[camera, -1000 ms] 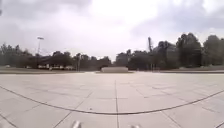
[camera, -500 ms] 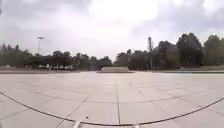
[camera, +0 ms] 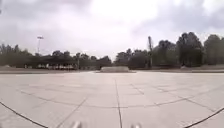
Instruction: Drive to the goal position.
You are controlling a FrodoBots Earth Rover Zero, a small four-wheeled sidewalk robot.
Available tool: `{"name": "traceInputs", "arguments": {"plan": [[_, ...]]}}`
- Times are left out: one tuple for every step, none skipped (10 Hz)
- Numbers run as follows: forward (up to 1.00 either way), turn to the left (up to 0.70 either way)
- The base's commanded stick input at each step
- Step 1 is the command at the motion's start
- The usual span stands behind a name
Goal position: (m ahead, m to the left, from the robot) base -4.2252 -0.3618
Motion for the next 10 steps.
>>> {"name": "traceInputs", "arguments": {"plan": [[0.67, 0.00], [0.67, 0.00], [0.67, 0.00], [0.67, 0.00], [0.67, 0.00], [0.67, 0.00], [0.67, 0.00], [0.67, 0.00], [0.67, 0.00], [0.66, 0.00]]}}
